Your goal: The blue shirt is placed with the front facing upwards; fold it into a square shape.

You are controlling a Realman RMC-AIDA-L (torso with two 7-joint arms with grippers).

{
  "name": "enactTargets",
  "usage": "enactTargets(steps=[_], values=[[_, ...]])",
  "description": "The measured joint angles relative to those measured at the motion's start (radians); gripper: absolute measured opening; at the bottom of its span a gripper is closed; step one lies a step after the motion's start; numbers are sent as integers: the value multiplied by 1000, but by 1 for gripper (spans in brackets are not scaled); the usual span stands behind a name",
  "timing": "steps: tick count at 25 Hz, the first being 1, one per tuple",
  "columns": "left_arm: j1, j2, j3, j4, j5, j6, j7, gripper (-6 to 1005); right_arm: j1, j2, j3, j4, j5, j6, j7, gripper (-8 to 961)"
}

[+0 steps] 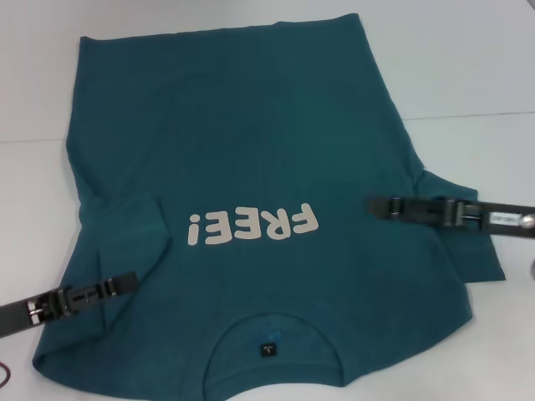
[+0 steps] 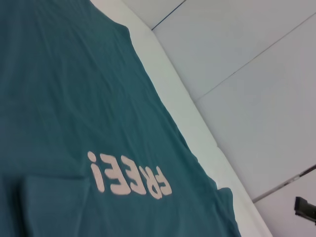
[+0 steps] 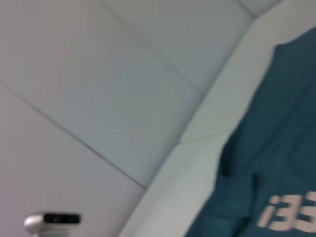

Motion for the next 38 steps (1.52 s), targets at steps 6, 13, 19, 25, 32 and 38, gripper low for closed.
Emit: enactTargets(steps=[6, 13, 19, 25, 32, 38], values=[[10, -5, -3, 0, 1, 20, 0, 608, -39, -116, 5, -6, -7, -5, 107, 929], [5, -8, -5, 0, -6, 30, -4, 609, -89, -167, 116, -53, -24, 2, 155, 929], [5, -11, -10, -24, -8, 49, -5, 609, -93, -175, 169, -134, -195, 43, 300, 928], [11, -11, -13, -32, -8, 51, -1, 609, -58, -183, 195, -172, -343, 51, 386, 891], [1, -14, -14, -34, -11, 60, -1, 608, -12, -181, 204, -196, -456, 106, 453, 892], [-8, -21, -14, -34, -22, 62, -1, 608, 23, -165, 190, -141, -494, 207, 463, 894]])
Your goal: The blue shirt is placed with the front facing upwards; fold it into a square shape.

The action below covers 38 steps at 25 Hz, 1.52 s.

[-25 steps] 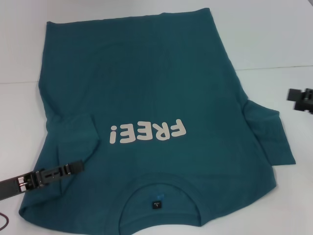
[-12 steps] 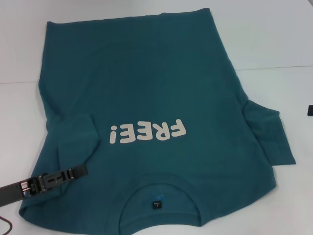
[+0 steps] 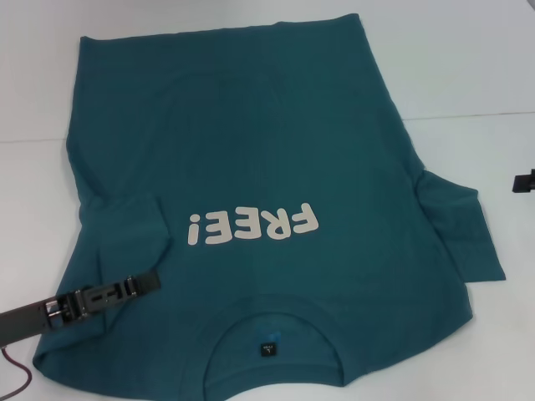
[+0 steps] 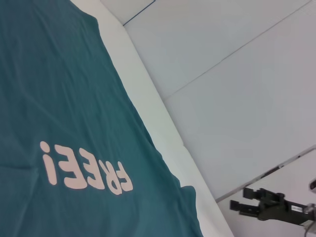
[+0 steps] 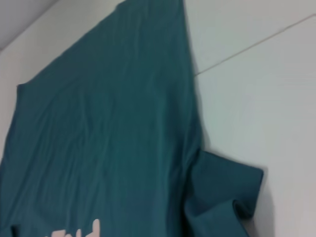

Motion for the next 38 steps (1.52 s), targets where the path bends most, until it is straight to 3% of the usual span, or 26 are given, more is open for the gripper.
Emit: enactTargets(steps=[8, 17, 27, 38], values=[[-4, -3, 0, 0, -1, -10, 0, 609, 32, 35, -102, 20, -5, 122, -16, 894], [-3, -5, 0, 0, -10, -11, 1, 609, 60, 49, -190, 71, -18, 248, -39, 893], [-3, -4, 0, -2, -15, -11, 1, 608, 67, 76, -212, 87, -19, 329, -63, 892], [-6, -4, 0, -9, -24, -11, 1, 608, 99, 88, -217, 132, -20, 364, -63, 892]])
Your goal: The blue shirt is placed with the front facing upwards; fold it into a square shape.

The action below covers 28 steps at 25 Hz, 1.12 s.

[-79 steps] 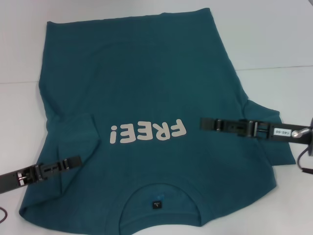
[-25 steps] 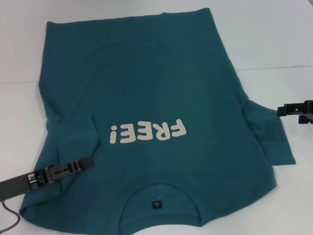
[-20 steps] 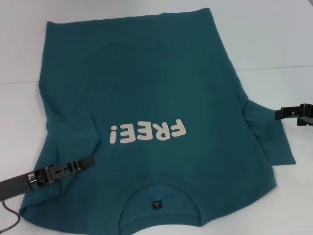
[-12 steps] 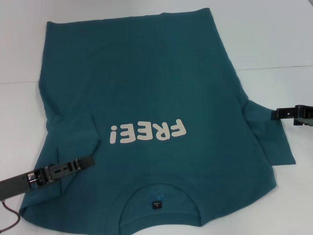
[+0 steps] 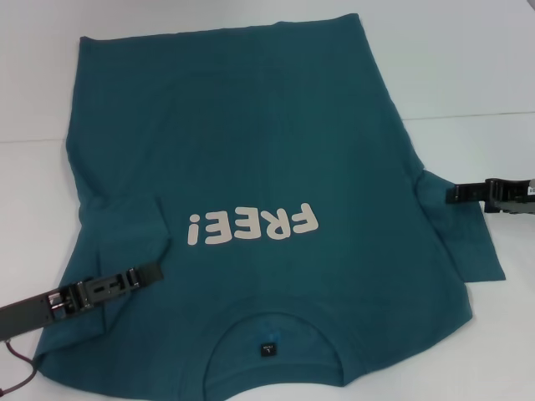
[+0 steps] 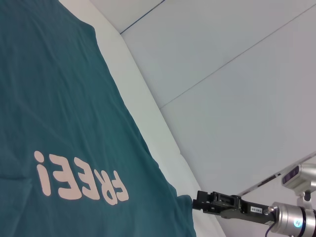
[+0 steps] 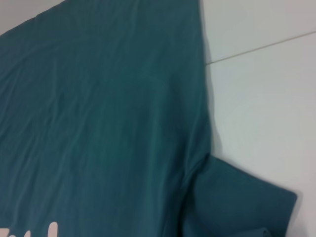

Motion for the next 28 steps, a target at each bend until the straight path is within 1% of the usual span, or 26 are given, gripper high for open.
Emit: enactTargets(steps=[4, 9, 13, 18, 28], values=[[0, 0, -1, 0, 0, 0, 0, 608, 16, 2, -1, 16, -29, 17, 1, 891], [-3, 0, -2, 0, 0, 0, 0, 609, 34, 11, -1, 19, -72, 32, 2, 891], [-4, 0, -2, 0, -1, 0, 0, 609, 42, 14, -1, 19, -74, 33, -2, 891], [-4, 0, -2, -2, -1, 0, -1, 609, 44, 24, -1, 19, -75, 48, -6, 891], [-4, 0, -5, -2, -3, 0, -1, 609, 46, 28, 1, 19, -60, 33, -8, 890]])
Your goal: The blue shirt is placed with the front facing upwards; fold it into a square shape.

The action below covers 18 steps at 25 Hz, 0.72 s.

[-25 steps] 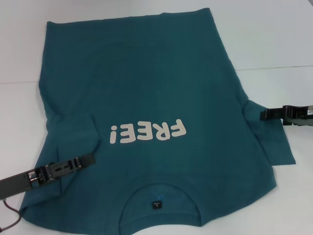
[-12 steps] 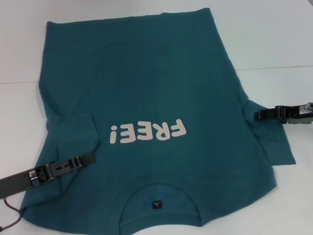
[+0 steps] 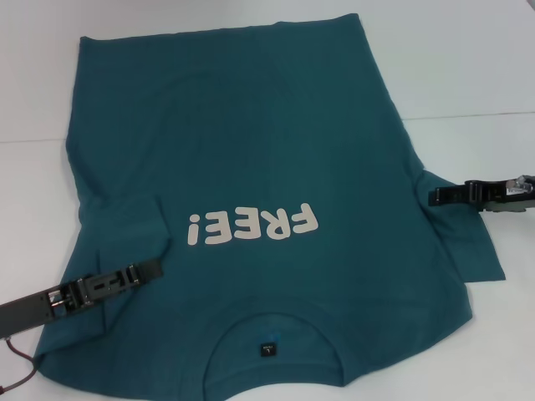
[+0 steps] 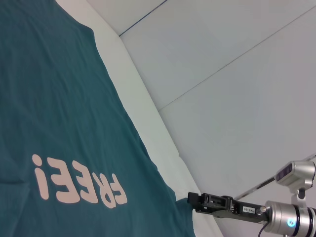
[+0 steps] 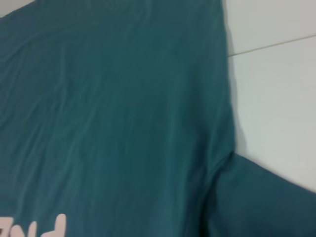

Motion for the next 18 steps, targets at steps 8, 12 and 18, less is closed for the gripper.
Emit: enactTargets(steps=[8, 12, 18], values=[[0, 0, 0, -1, 0, 4, -3, 609, 9, 0, 4, -8, 6, -31, -5, 890], [0, 0, -1, -2, 0, 4, -4, 608, 9, 0, -2, -10, -20, -24, -5, 889], [1, 0, -3, -2, 0, 6, -7, 608, 2, 0, 0, -8, -37, -11, -5, 889]])
